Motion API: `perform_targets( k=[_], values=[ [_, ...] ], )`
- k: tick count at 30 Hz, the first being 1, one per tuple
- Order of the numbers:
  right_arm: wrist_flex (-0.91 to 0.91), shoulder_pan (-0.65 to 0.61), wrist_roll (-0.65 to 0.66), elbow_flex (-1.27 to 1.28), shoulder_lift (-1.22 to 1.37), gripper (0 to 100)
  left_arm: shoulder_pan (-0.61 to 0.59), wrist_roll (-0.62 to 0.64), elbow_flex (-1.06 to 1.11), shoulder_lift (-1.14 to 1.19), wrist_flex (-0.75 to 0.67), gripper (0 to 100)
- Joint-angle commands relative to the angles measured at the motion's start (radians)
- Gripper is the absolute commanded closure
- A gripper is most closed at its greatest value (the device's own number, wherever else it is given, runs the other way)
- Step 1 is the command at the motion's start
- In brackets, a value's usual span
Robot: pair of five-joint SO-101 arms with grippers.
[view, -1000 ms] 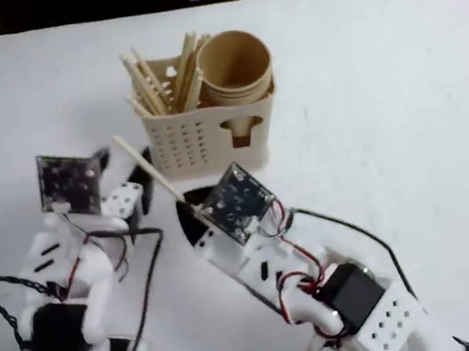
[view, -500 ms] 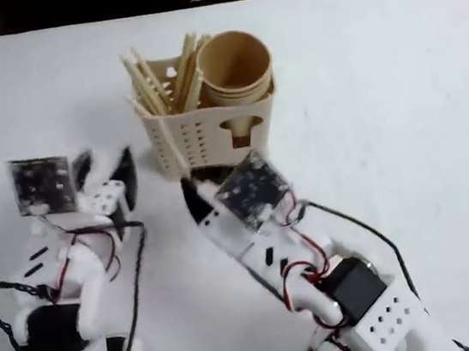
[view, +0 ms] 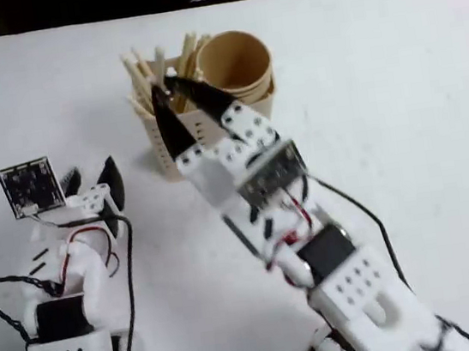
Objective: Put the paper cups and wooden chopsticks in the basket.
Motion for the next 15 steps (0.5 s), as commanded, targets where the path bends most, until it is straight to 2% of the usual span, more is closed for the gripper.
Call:
perform_targets(
  k=[1, 5, 9, 15],
  values=[
    [-0.113, 0.064, 0.015, -0.109, 0.143, 98.1, -0.007, 0.002, -0.006, -0.012, -0.026, 80],
    [-0.120, 0.117, 0.009, -0.135, 0.271, 98.1, -0.007, 0.000, -0.006, -0.012, -0.026, 80],
    [-0.048, 0.107, 0.008, -0.114, 0.346, 97.5, -0.007, 0.000, -0.006, -0.012, -0.026, 80],
    [0.048, 0.087, -0.017, -0.115, 0.275, 84.1, -0.007, 0.000, -0.006, -0.012, -0.026, 80]
  ],
)
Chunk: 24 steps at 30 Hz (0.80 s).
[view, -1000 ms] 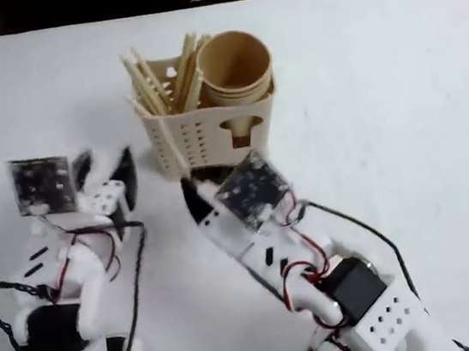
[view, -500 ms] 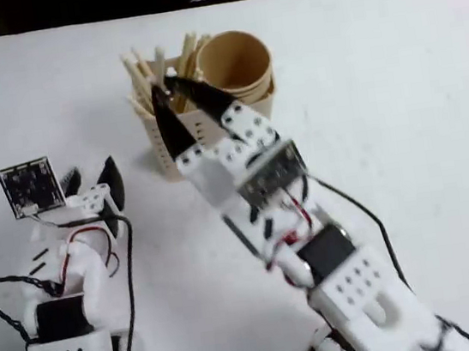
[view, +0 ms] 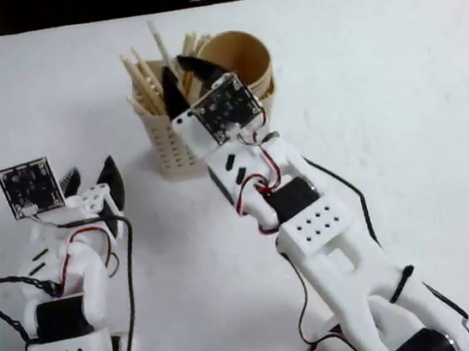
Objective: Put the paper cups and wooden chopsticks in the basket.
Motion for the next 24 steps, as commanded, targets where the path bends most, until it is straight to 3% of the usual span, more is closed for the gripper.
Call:
perform_targets(
  k=[1, 6, 15, 19, 24],
  values=[
    [0.062, -0.013, -0.040, -0.032, -0.097, 84.0, -0.007, 0.000, -0.006, -0.012, -0.026, 80],
    [0.289, -0.013, -0.057, -0.034, -0.252, 98.6, -0.007, 0.000, -0.005, -0.012, -0.026, 80],
    [0.788, -0.012, -0.066, -0.015, -0.443, 98.1, -0.007, -0.008, 0.015, -0.013, -0.051, 85],
    [0.832, -0.004, -0.066, 0.087, -0.479, 98.1, 0.001, -0.098, 0.041, -0.070, -0.069, 98],
    [0.791, 0.058, -0.066, 0.255, -0.524, 98.1, 0.001, -0.112, 0.123, -0.254, -0.060, 98]
  ],
)
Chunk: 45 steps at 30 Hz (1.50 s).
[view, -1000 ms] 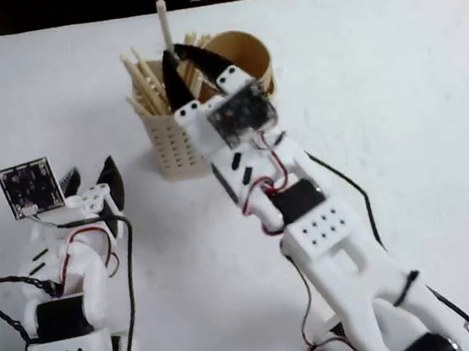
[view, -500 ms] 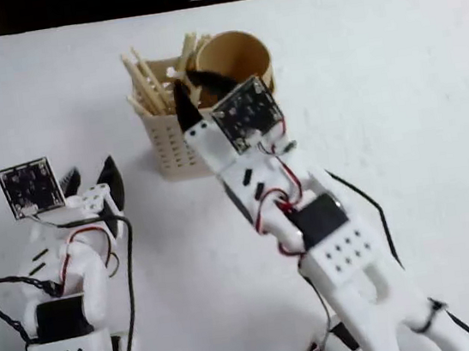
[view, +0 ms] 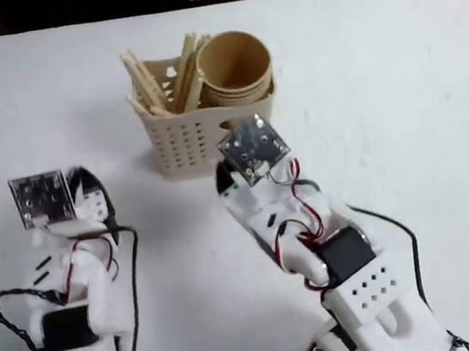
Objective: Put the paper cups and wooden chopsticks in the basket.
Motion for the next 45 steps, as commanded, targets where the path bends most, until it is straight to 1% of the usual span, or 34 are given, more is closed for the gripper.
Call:
perform_targets(
  k=[1, 4, 5, 9, 13, 15, 19, 25, 29, 34, 36, 39, 45],
  values=[
    [-0.050, 0.061, -0.009, 0.084, -0.051, 98.1, 0.001, -0.020, 0.057, -0.193, -0.015, 98],
    [-0.102, 0.101, -0.009, 0.183, -0.102, 98.1, 0.001, -0.020, 0.133, -0.351, -0.015, 98],
    [-0.117, 0.111, -0.009, 0.210, -0.120, 98.1, 0.001, -0.021, 0.138, -0.372, -0.017, 98],
    [-0.127, 0.148, -0.009, 0.290, -0.197, 98.1, 0.001, -0.021, 0.138, -0.334, -0.017, 97],
    [-0.127, 0.171, -0.006, 0.384, -0.292, 98.1, 0.001, -0.081, 0.144, -0.334, -0.017, 97],
    [-0.127, 0.171, -0.006, 0.437, -0.357, 98.1, 0.001, -0.084, 0.153, -0.334, -0.008, 97],
    [-0.120, 0.171, -0.002, 0.535, -0.521, 98.1, 0.012, -0.092, 0.222, -0.334, 0.060, 97],
    [-0.094, 0.173, 0.000, 0.698, -0.797, 98.1, 0.024, -0.094, 0.348, -0.334, 0.060, 97],
    [-0.068, 0.176, 0.000, 0.713, -0.763, 98.1, 0.030, -0.094, 0.364, -0.331, 0.075, 97],
    [-0.059, 0.251, -0.008, 0.753, -0.783, 98.0, 0.090, -0.094, 0.364, -0.332, 0.222, 97],
    [-0.008, 0.269, -0.009, 0.752, -0.785, 98.0, 0.130, -0.094, 0.364, -0.332, 0.285, 97],
    [0.074, 0.306, -0.009, 0.752, -0.785, 98.0, 0.151, -0.087, 0.364, -0.332, 0.381, 97],
    [0.262, 0.414, -0.002, 0.752, -0.785, 98.0, 0.148, -0.092, 0.364, -0.332, 0.457, 97]
  ],
)
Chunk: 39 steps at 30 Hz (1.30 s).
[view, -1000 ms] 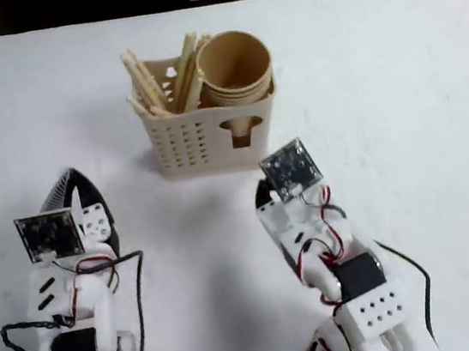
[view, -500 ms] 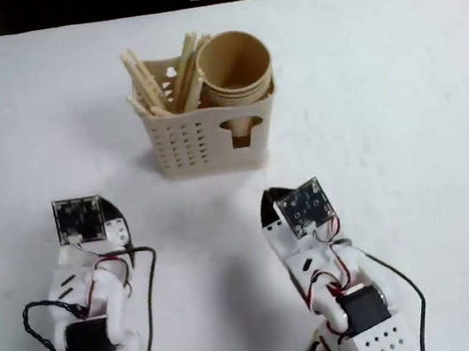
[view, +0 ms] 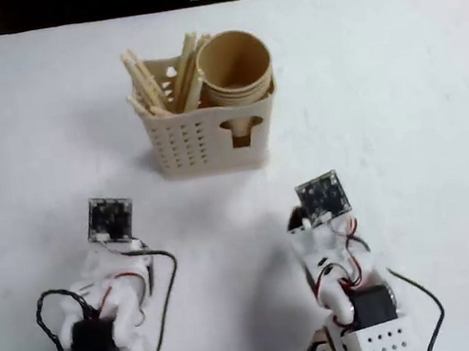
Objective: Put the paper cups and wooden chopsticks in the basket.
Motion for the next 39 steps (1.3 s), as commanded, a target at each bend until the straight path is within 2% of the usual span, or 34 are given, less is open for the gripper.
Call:
perform_targets(
  k=[1, 5, 7, 12, 39],
  values=[
    [0.110, 0.068, -0.002, 0.009, -0.016, 98.0, 0.013, -0.008, -0.005, 0.002, 0.055, 97],
    [0.248, 0.128, -0.003, 0.009, -0.016, 98.0, 0.013, -0.008, -0.005, 0.002, 0.167, 97],
    [0.306, 0.165, -0.008, 0.009, -0.019, 98.0, 0.013, -0.009, -0.005, 0.001, 0.170, 97],
    [0.298, 0.225, -0.008, 0.009, -0.016, 98.0, 0.013, -0.009, -0.005, 0.001, 0.170, 97],
    [0.298, 0.222, -0.006, 0.009, -0.016, 98.0, 0.013, -0.009, -0.005, 0.001, 0.170, 97]
  ],
)
